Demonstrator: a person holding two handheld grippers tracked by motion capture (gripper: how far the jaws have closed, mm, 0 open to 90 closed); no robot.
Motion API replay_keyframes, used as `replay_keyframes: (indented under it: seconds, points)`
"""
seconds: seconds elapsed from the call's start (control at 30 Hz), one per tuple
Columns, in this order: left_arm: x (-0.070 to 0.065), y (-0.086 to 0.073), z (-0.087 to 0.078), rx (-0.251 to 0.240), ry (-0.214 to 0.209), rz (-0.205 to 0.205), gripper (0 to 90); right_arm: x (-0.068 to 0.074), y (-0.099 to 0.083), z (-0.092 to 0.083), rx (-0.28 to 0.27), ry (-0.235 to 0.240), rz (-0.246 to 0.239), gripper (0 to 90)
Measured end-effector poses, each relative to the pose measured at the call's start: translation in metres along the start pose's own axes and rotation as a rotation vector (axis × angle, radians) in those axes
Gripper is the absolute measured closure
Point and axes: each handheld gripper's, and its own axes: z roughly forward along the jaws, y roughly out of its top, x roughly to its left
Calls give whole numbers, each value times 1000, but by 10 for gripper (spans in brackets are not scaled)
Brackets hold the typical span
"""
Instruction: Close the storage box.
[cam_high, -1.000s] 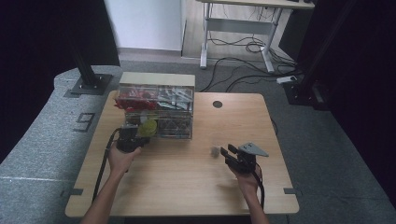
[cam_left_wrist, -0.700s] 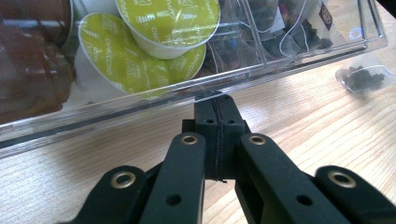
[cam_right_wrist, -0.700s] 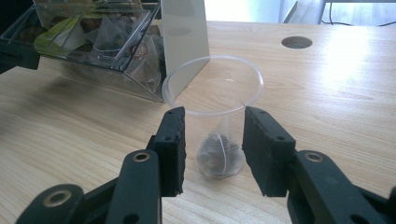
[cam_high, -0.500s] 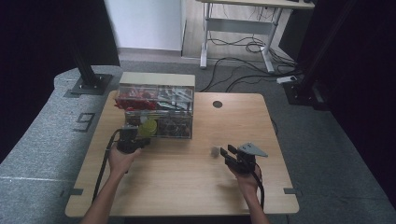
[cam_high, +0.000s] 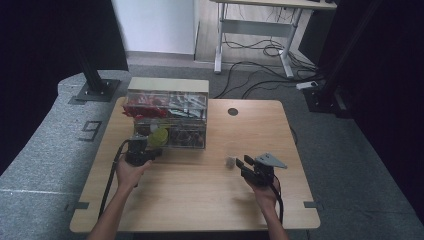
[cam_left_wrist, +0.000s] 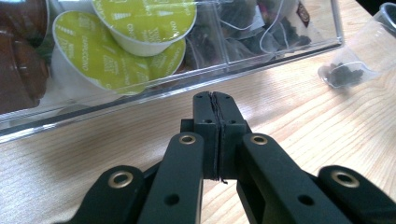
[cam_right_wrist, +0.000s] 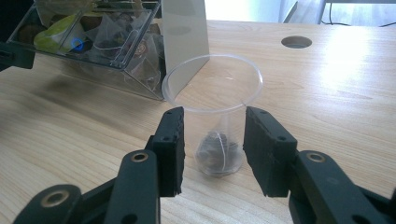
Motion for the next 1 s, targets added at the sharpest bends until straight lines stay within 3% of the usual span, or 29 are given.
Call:
replay_keyframes:
  seconds: [0.23, 0.3, 0.5, 0.67, 1.0]
  points:
    - [-1, -1, -3, -15, -12, 24, 842, 0, 0, 0, 2, 9, -4, 561]
    - [-2, -2, -5, -40, 6, 24, 790, 0, 0, 0, 5, 10, -4, 557]
    - [-8, -5, -8, -61, -7, 49, 656, 2, 0, 1, 5, 19, -7, 548]
    - [-12, -8, -11, -85, -22, 59, 614, 3, -1, 0, 8, 28, -20, 527]
    - [-26, -27, -21, -130, -31, 127, 501, 3, -5, -16, -4, 40, -50, 465]
